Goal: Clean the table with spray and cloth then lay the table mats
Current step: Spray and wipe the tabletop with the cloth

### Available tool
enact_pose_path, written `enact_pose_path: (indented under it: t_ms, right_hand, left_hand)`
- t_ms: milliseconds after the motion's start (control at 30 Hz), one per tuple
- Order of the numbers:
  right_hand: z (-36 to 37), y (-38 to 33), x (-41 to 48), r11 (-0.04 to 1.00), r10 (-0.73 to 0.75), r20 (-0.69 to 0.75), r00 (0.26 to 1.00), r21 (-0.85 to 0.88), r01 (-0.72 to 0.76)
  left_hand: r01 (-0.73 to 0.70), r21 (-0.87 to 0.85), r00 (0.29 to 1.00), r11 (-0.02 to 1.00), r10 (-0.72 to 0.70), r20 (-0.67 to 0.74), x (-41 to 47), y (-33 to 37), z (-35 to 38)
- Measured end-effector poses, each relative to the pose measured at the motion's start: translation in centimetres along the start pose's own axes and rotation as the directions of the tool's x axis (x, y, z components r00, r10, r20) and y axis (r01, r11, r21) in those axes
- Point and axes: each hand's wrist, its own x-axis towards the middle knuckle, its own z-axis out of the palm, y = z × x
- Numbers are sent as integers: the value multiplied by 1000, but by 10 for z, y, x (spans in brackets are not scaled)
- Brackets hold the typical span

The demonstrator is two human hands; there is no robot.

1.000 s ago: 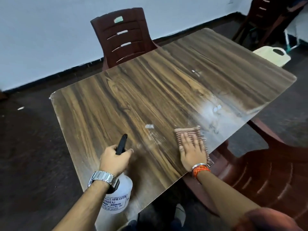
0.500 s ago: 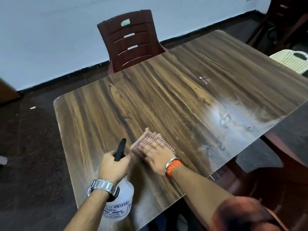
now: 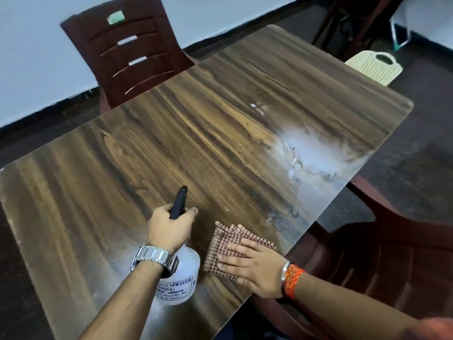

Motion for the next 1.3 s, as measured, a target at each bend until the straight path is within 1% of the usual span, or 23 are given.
enact_pose_path:
  t_ms: [67,167,233,333,367,400,433,467,533,567,633,667,700,767,833,900,933,967,1000,1067,1133,1233,1300]
  right_hand:
    - [-2,29,-21,996,88,9,996,7,-88]
    - [-12,102,-50,915,401,-13,916,43,-400]
    - [-24,157,-74,783,621,-15,784,55,-619]
    - [-41,201,-85,505,860,-14,511,177,-845]
    - [-43,203,-80,451,890,-32,454,201,-870]
    - [-43,198,-73,457,889,-70,453,192,-868]
    - [-39,184,-65,532,847,-115,519,168,-830]
    - [-35,166,-59,657,754,-150,640,149,-739]
    - [-22,128,-53,907,421,-149,895,59,-417]
    - [-19,118,-52,970,244,-108,964,20,-244]
    - [-24,135,-52,999,48,-35,998,-15,-48]
    - [-27,156,-52,997,70,-53,996,-27,-72]
    - [-30,179,-53,984,178,-79,981,-4,-179]
    - [-41,233,-64,852,523,-140,841,83,-516]
    - [-52,277,-76,607,795,-110,597,145,-781]
    - [-60,291,-64,429,902,-40,431,217,-877]
    - [-63,288,-49,402,914,-41,404,227,-887]
    - [-62,281,-34,438,899,-80,431,207,-875]
    - [-61,271,-16,538,843,-129,522,167,-827]
    - [-60,248,18,781,624,-140,769,83,-619]
    - [-59,237,46,936,352,-94,931,9,-353]
    - [-67,265,78,983,179,-45,983,-23,-180]
    - [-78,300,96,968,250,-71,966,-13,-251]
  left_hand:
    - [-13,8,1000,1000,13,5,1,8,16]
    - [-32,34,999,999,31,35,-4,19,40]
    - [-30,39,999,999,28,46,-6,27,54]
    - [-27,55,999,998,24,49,-6,37,72]
    - [-35,70,998,997,31,52,-6,41,80]
    - [-41,81,998,996,36,54,-5,45,89]
    - [-46,85,998,995,41,55,-5,48,96]
    - [-50,85,997,995,44,65,-5,52,103]
    - [-59,94,995,994,51,84,-5,63,118]
    - [-63,103,995,993,55,86,-5,68,123]
    - [-64,105,995,992,55,85,-2,76,131]
    - [-62,99,995,993,54,85,0,79,134]
    - [-63,91,995,994,55,85,3,81,135]
    - [-69,81,994,994,62,86,7,80,136]
    - [-78,86,993,993,70,95,12,80,135]
    - [-70,95,994,993,62,92,20,80,135]
    - [-65,96,995,993,57,86,25,82,135]
    - [-60,94,995,994,53,79,30,84,135]
    - [-52,81,996,995,47,71,35,87,136]
    - [-46,66,997,997,42,57,45,93,139]
    - [-55,85,997,995,51,50,56,99,141]
    - [-65,103,998,993,63,27,75,110,139]
    - [-64,85,998,994,63,15,86,116,138]
